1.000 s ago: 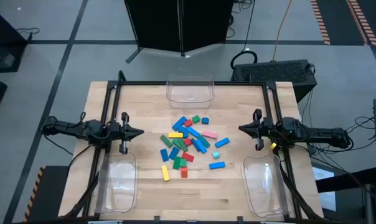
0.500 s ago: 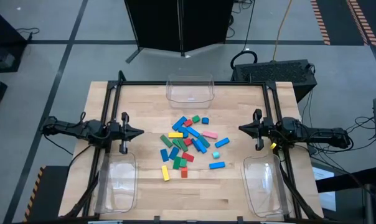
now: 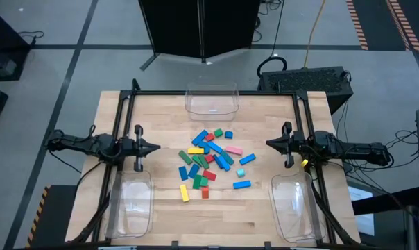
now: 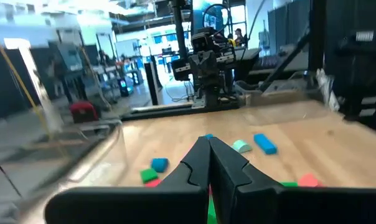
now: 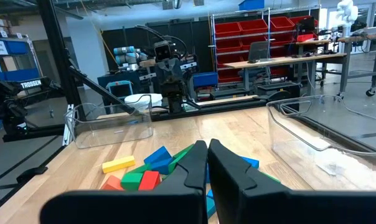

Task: Sort blocks by size
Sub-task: Put the dark blue rectangle block into the bottom right transparent bin

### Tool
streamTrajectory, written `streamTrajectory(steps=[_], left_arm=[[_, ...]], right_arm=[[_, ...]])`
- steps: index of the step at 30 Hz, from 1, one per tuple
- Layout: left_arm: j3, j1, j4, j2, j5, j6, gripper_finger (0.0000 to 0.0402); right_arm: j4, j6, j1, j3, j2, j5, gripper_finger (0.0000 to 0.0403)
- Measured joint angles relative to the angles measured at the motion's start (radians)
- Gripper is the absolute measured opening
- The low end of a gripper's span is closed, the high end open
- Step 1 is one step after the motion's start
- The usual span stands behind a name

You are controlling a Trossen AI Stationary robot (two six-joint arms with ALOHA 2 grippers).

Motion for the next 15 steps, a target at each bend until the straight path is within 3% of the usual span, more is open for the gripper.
streamTrajectory(steps=[15], left_arm=[[-0.001,0.000,0.004,0.000,-0.005,0.003,0.0002]], right_arm=[[0.000,0.000,0.000,0.000,0.000,0.000,0.0011]])
